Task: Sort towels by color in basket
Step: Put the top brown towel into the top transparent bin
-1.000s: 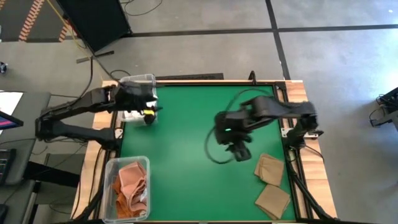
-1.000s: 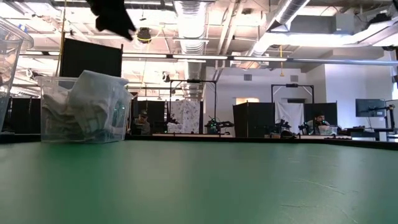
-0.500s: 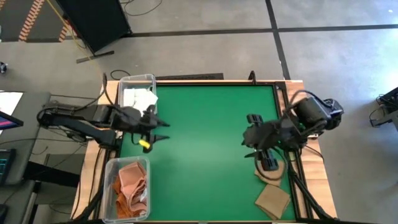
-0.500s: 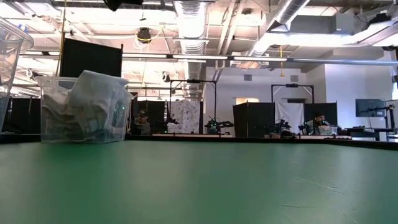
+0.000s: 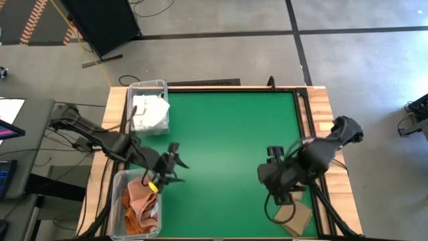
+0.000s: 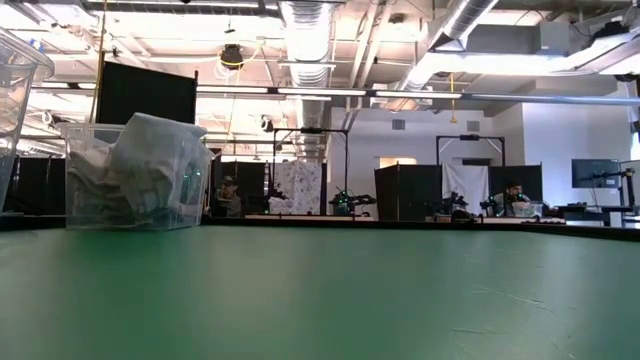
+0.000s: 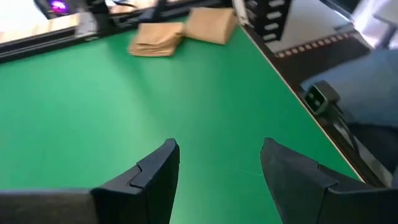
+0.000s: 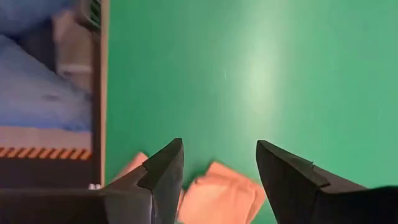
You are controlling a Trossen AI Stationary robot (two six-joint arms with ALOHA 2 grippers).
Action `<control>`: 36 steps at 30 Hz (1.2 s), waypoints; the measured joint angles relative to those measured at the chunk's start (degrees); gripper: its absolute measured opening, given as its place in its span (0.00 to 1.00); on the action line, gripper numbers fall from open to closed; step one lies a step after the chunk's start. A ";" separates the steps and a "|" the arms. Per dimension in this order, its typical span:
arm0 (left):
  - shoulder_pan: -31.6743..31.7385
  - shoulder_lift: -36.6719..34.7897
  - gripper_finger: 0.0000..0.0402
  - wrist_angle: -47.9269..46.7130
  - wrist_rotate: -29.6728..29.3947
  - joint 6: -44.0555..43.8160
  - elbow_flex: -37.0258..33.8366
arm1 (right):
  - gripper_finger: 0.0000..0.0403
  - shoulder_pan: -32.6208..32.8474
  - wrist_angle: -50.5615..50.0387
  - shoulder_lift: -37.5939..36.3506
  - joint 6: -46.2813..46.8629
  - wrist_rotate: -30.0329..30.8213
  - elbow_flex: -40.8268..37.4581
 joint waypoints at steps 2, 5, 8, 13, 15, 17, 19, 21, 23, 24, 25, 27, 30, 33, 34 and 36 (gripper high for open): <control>-1.05 2.01 0.54 1.62 0.00 0.89 0.00 | 0.56 1.28 -0.01 0.00 3.25 -0.17 -4.17; -2.18 4.80 0.54 4.53 -0.01 2.35 0.00 | 0.56 3.57 -0.04 0.00 8.98 -0.42 -10.34; -2.85 7.22 0.54 7.05 -0.01 4.07 0.00 | 0.56 6.49 0.03 -0.01 14.59 -0.47 -15.54; -2.88 10.16 0.54 10.75 -0.01 6.88 0.00 | 0.56 11.87 0.01 -0.02 26.00 -0.62 -22.88; -2.86 11.15 0.54 12.23 -0.03 7.75 0.00 | 0.56 14.09 0.44 -0.04 30.28 -0.62 -25.52; -2.86 12.04 0.54 13.48 -0.02 8.60 0.00 | 0.56 16.27 0.90 -0.04 34.65 -0.63 -28.10; -2.86 13.12 0.54 15.05 -0.02 9.23 0.00 | 0.56 18.37 1.33 -0.04 38.92 -0.70 -30.54; -2.86 14.32 0.54 16.13 -0.01 9.86 0.00 | 0.56 20.37 1.94 -0.04 42.72 -0.69 -32.88; -2.86 15.56 0.54 17.34 -0.01 10.27 0.00 | 0.56 22.24 3.07 -0.07 46.10 -0.71 -35.13; -2.86 16.19 0.54 17.75 -0.01 10.37 0.00 | 0.56 23.10 3.66 -0.07 47.54 -0.75 -36.37; -2.86 16.89 0.54 18.24 -0.01 10.51 0.00 | 0.56 23.85 4.57 -0.07 48.97 -0.73 -37.65; -2.86 18.17 0.54 18.92 -0.01 10.87 0.00 | 0.56 25.16 7.50 -0.07 51.36 -0.74 -40.50; -2.86 19.66 0.54 19.81 -0.02 10.97 0.00 | 0.56 26.60 14.09 -0.61 53.76 -0.75 -45.56; -2.78 20.06 0.54 20.66 -0.03 11.00 0.00 | 0.56 27.41 19.74 -1.91 56.08 -0.80 -50.60; -2.69 20.09 0.54 21.15 -0.01 10.97 0.00 | 0.56 27.62 21.02 -2.46 56.74 -0.78 -52.07; -2.67 20.12 0.54 21.27 -0.01 10.99 0.00 | 0.56 28.13 22.26 -3.76 58.25 -0.77 -54.58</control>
